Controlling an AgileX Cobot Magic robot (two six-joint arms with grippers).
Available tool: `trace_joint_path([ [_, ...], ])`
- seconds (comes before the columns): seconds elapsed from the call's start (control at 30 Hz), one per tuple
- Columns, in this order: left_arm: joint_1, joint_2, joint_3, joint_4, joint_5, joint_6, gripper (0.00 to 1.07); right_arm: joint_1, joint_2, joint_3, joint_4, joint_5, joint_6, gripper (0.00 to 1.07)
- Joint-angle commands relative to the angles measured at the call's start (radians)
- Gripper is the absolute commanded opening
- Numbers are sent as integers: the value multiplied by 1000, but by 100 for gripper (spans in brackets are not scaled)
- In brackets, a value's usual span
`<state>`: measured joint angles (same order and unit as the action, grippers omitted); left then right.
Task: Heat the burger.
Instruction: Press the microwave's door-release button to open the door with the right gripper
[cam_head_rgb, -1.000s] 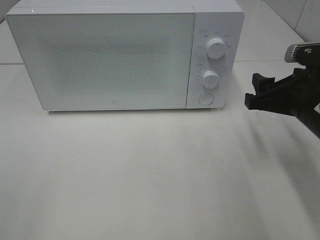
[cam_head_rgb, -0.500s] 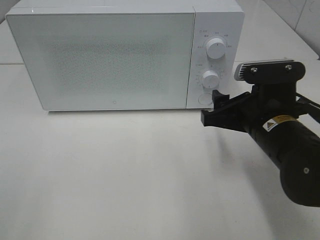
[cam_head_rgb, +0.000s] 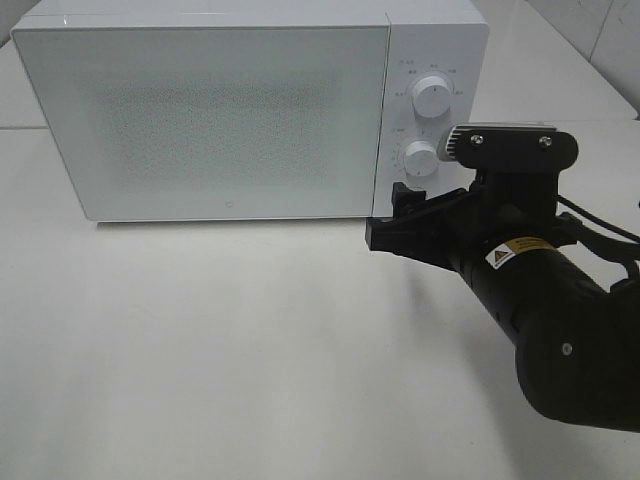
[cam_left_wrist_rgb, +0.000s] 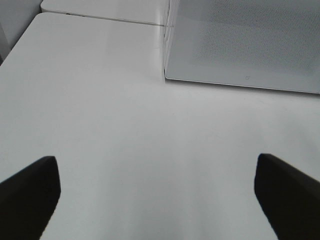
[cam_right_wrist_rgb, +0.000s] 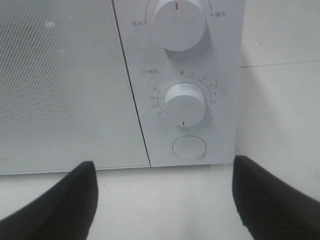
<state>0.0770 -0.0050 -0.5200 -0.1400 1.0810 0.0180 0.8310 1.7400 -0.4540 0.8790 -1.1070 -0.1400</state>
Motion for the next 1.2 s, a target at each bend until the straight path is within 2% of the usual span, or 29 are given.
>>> trace_joint_path([
  [0.03, 2, -17, 3, -4, -12, -4, 98, 0, -2, -5, 6, 12, 120, 71],
  [0.07, 2, -17, 3, -4, -12, -4, 98, 0, -2, -5, 1, 22, 228, 69],
  [0.1, 2, -17, 3, -4, -12, -4, 98, 0, -2, -5, 1, 22, 228, 69],
  [0.17, 2, -17, 3, -4, -12, -4, 98, 0, -2, -5, -1, 55, 429, 58],
  [0.23, 2, -17, 3, -4, -12, -4, 98, 0, -2, -5, -1, 70, 497, 54],
  [0.27, 2, -17, 3, -4, -12, -4, 98, 0, -2, -5, -1, 98, 615, 45],
  [0.3, 2, -17, 3, -4, -12, -4, 98, 0, -2, -5, -1, 98, 615, 45],
  [0.33, 2, -17, 3, -4, -12, -4, 98, 0, -2, -5, -4, 115, 678, 40],
  [0.37, 2, -17, 3, -4, -12, -4, 98, 0, -2, -5, -5, 139, 786, 29],
  [0.4, 2, -17, 3, -4, -12, -4, 98, 0, -2, -5, -5, 139, 786, 29],
  [0.43, 2, -17, 3, -4, -12, -4, 98, 0, -2, -5, -7, 144, 830, 25],
  [0.47, 2, -17, 3, -4, -12, -4, 98, 0, -2, -5, -17, 152, 927, 15],
  [0.5, 2, -17, 3, -4, -12, -4, 98, 0, -2, -5, -17, 152, 927, 15],
  [0.57, 2, -17, 3, -4, -12, -4, 98, 0, -2, -5, -24, 152, 1051, 3],
  [0.77, 2, -17, 3, -4, -12, -4, 98, 0, -2, -5, -24, 152, 1213, 0],
  [1.0, 2, -17, 3, -4, -12, -4, 98, -3, -2, -34, -14, 155, 1225, 0],
  [1.2, 2, -17, 3, -4, -12, -3, 98, -28, 79, -95, -34, 159, 1273, 0],
])
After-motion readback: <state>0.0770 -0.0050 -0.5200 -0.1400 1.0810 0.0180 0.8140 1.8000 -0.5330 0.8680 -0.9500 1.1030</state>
